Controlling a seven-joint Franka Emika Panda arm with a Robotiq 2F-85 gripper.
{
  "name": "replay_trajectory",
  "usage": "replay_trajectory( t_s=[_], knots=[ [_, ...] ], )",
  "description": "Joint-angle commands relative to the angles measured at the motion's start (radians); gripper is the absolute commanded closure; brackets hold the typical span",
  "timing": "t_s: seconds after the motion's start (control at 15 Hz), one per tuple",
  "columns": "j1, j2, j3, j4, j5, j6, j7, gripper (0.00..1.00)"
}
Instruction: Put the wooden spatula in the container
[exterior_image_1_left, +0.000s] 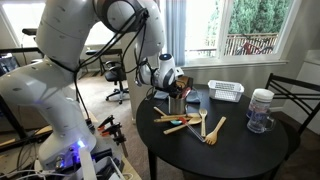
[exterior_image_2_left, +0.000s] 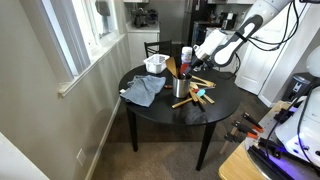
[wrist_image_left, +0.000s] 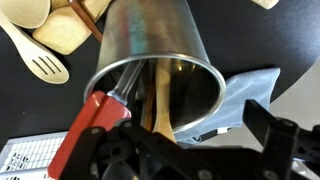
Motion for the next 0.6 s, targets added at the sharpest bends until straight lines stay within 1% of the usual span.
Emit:
replay_trajectory(
  t_s=[0.0, 0.27, 0.53],
  knots=[
    [-0.018, -0.106, -0.002, -0.103, 0.006, 0.041, 0.041, 0.0],
    [0.011, -0.169, -0.045, -0.138, 0.012, 0.095, 0.069, 0.0],
    [0.055, -0.22, -0.11, -0.157, 0.02, 0.176, 0.076, 0.0]
  ],
)
